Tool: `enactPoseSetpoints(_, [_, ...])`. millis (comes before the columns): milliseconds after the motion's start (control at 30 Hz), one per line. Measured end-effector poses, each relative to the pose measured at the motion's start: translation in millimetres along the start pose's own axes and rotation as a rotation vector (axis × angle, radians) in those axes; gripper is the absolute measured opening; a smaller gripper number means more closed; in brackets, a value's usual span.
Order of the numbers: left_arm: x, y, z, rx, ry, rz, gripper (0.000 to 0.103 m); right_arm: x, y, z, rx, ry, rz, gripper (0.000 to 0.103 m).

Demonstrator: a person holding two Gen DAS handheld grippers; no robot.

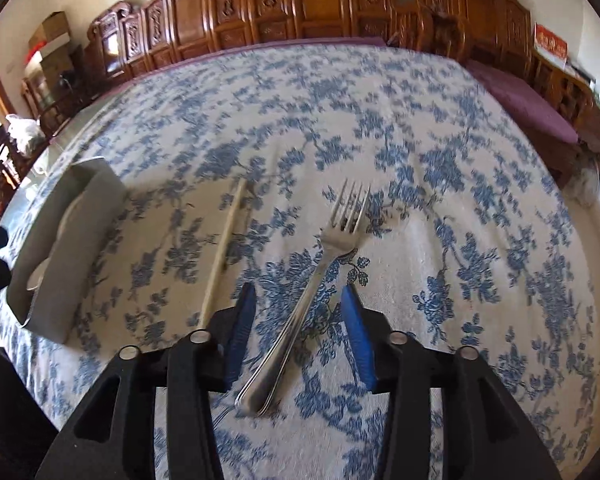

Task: Organize utensils
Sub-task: 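Move the open right gripper onto the metal fork and close on it, then grasp the wooden chopstick with the left gripper while the right lifts the metal fork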

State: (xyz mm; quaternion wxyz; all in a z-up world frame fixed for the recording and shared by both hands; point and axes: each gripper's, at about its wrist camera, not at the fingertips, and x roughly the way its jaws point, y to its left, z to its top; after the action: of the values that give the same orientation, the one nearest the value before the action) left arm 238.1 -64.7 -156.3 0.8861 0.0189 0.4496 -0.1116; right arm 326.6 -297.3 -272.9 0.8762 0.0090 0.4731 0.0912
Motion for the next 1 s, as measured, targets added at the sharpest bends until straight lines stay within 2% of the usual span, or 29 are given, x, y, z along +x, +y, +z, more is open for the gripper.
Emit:
enactPoseSetpoints(267, [26,-12,-5,0.022,0.046,-0.011,0.082,26,4,2,-0.032,0.061,-0.011,0.028])
enactPoseSetpoints(367, [34,-15,-6,0.025,0.056,-0.021,0.082,25,3,1,-0.049,0.062,-0.025,0.018])
enactPoseSetpoints(567, [53,-25,-4,0.036,0.074,-0.054,0.082,19,-9,-3,-0.061,0.089,0.005,0.010])
enactPoseSetpoints(833, [68,-48,-7,0.073,0.080,-0.101,0.082,6,-24,-19,-0.042,0.085,0.008,0.009])
enactPoseSetpoints(1000, [78,-67,-12,0.100,0.096,-0.122,0.072,1,-29,-26,-0.035,0.077,0.009,0.009])
